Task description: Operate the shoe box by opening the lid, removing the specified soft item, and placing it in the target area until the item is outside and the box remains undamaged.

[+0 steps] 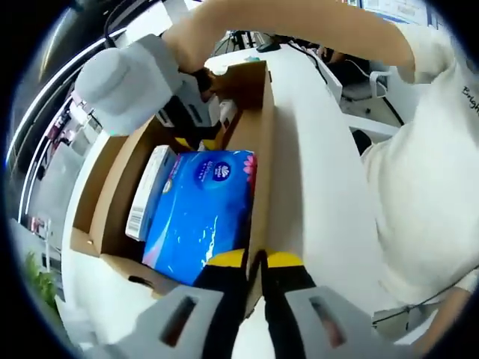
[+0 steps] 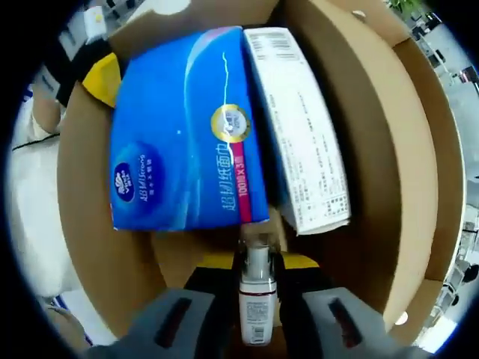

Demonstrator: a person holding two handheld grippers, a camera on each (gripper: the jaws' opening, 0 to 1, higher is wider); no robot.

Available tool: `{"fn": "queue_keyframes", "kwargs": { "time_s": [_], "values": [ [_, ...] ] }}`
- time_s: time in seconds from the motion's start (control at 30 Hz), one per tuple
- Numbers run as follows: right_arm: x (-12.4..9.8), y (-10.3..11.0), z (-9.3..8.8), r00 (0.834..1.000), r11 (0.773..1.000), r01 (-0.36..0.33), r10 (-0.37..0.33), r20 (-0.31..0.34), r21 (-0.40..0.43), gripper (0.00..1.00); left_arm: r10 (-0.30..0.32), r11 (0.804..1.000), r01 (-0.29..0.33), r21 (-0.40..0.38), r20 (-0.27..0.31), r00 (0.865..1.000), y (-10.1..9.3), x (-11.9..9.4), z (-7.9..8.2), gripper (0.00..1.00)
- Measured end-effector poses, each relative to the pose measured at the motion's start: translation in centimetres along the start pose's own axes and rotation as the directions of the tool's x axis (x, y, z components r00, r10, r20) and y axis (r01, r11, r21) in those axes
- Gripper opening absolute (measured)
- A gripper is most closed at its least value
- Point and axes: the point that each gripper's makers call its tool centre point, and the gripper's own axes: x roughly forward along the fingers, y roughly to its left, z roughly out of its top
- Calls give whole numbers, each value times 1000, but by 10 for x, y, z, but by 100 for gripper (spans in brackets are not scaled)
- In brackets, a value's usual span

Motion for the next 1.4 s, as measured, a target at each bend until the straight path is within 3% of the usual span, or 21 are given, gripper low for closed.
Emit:
{"fn": "queue_keyframes", "kwargs": {
  "time_s": [0.07, 0.17, 0.2, 0.23, 0.27, 0.33, 0.4, 0.43, 0.53, 0.57, 0.67, 0.7, 0.83, 0.93, 1.0, 1.07, 1.1, 1.13, 1.23, 1.27, 1.4],
  "values": [
    [-2, -4, 2, 996, 994, 79, -76, 34, -79, 18, 11, 1000, -10, 27, -9, 1000, -1, 0, 0, 8],
    [-3, -5, 5, 982, 989, 145, -140, 126, -33, 18, 0, 999, -1, -42, -11, 1000, 1, -1, 1, 8],
    [-4, -14, 7, 970, 980, 198, -191, 150, -32, 18, 1, 999, -2, -49, -18, 1000, 1, 0, 1, 8],
    [-12, -18, 7, 949, 963, 266, -271, 163, 48, 18, 3, 999, -4, -42, -17, 1000, 1, 0, 1, 8],
    [-13, -18, 9, 935, 954, 292, -300, 189, 66, 18, 5, 999, -6, -38, -14, 1000, 0, -1, 1, 8],
    [-13, -11, 12, 917, 946, 321, -321, 238, 43, 18, 6, 1000, -6, -30, -3, 1000, 0, -1, 2, 8],
    [-8, -15, 6, 918, 947, 318, -321, 231, 54, 18, 10, 999, -10, -34, -5, 1000, 0, -1, 2, 9],
    [-14, -24, 11, 883, 927, 363, -373, 283, 90, 18, 16, 1000, -16, -24, -11, 1000, -1, 0, 2, 9],
    [-22, -25, 10, 877, 925, 368, -379, 296, 93, 18, 20, 999, -21, -30, -6, 1000, 8, -2, -3, 9],
    [-25, -26, 11, 863, 917, 385, -397, 311, 101, 18, 21, 999, -21, -31, -4, 1000, 8, -2, -2, 9],
    [-30, -32, 14, 839, 912, 377, -411, 356, 163, 18, 22, 999, -23, -31, -4, 1000, 8, -2, -1, 10],
    [-35, -35, 13, 818, 898, 387, -438, 371, 208, 18, 24, 999, -24, -30, -3, 1000, 6, -2, 0, 10],
    [-45, -40, 13, 779, 876, 388, -478, 405, 288, 18, 28, 999, -27, -23, 7, 1000, 4, -2, 0, 10],
    [-58, -44, 12, 727, 840, 361, -526, 442, 406, 18, 31, 999, -31, -22, 5, 1000, 2, -1, 1, 10],
    [-71, -50, 13, 669, 802, 349, -575, 470, 485, 18, 32, 999, -32, -23, 4, 999, 1, -1, 1, 10],
    [-79, -48, 18, 630, 791, 271, -577, 520, 549, 18, 35, 999, -35, -23, 2, 999, -2, -1, 2, 10],
    [-80, -48, 19, 623, 791, 267, -578, 527, 551, 18, 36, 999, -36, -22, 2, 999, -2, -1, 2, 10],
    [-85, -51, 16, 605, 782, 266, -591, 535, 564, 18, 37, 999, -37, -24, 2, 999, -3, -1, 2, 10],
    [-93, -57, 9, 572, 739, 239, -632, 523, 630, 18, 39, 999, -39, -24, 5, 999, -5, -1, 3, 10],
    [-95, -58, 7, 570, 740, 220, -626, 531, 636, 18, 39, 999, -38, -26, 6, 999, -6, -1, 3, 10],
    [-107, -65, 7, 511, 728, 134, -632, 582, 673, 18, 36, 999, -36, -32, 5, 999, -7, -1, 3, 10]
  ]
}}
